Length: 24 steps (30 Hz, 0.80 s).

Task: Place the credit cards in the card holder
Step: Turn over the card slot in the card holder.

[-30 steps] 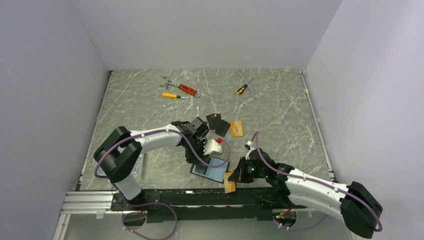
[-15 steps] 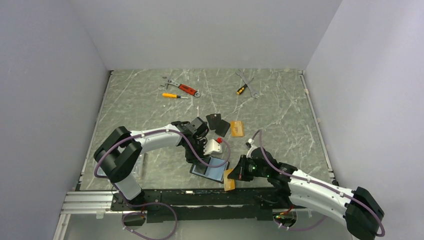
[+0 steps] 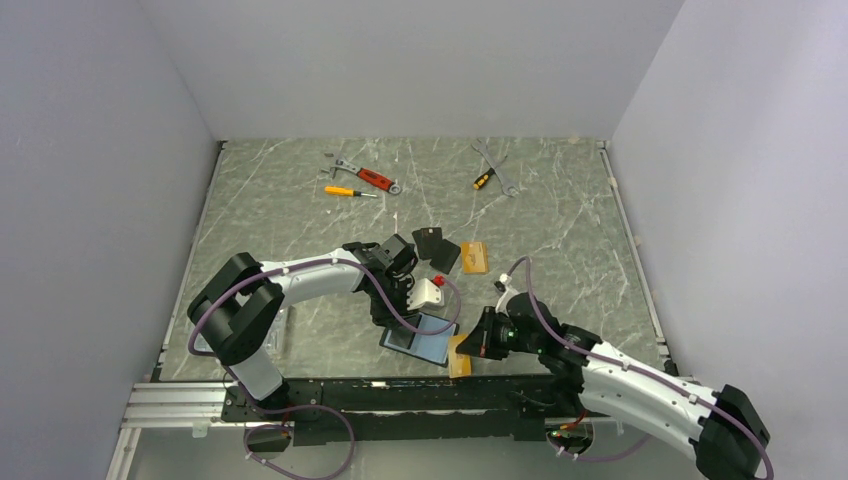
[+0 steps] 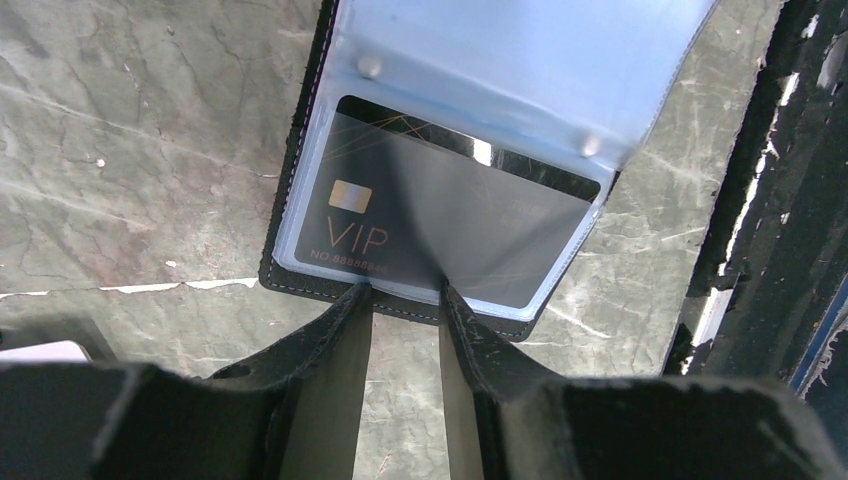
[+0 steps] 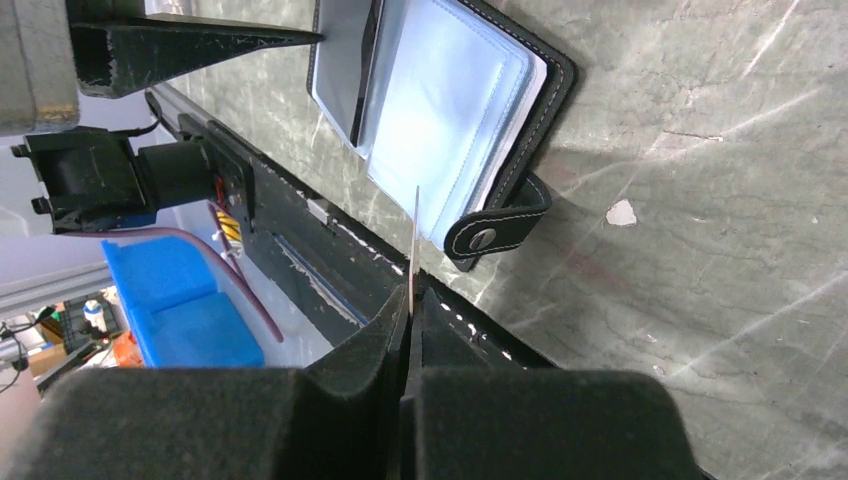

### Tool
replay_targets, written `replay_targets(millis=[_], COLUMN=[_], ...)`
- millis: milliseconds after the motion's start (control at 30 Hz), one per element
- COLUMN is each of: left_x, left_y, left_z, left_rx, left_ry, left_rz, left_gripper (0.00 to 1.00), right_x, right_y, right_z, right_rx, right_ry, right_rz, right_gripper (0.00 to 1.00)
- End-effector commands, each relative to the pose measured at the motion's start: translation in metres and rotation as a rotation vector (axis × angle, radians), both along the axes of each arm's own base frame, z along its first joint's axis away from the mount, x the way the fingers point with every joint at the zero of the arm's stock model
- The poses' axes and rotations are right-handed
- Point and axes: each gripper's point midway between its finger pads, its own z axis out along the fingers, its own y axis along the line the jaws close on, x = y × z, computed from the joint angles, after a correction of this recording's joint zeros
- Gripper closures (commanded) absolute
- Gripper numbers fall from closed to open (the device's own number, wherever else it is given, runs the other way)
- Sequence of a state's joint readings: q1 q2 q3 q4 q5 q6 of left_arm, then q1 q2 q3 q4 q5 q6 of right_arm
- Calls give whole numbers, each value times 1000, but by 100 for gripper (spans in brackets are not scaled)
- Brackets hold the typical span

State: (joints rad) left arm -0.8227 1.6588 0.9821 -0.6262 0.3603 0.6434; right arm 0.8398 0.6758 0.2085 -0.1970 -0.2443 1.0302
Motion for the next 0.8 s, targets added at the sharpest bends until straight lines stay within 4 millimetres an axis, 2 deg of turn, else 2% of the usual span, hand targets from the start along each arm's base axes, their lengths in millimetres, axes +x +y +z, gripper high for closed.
replay_targets(millis=[0, 233, 767], left_x=[5, 6, 6], left_y=[-5, -5, -5], left_z=[10, 12, 15], left_rx=[-11, -13, -18], left_ry=[-30, -36, -39], left_rz=[-19, -19, -20], left_gripper=[65, 65, 66], right_x=[5, 4, -1], right_y=[10, 12, 7], right_z=[10, -4, -20], right_rx=[33, 15, 3], right_ry=[-11, 11, 45], right_rz=[12, 28, 22], right_gripper=[100, 100, 100])
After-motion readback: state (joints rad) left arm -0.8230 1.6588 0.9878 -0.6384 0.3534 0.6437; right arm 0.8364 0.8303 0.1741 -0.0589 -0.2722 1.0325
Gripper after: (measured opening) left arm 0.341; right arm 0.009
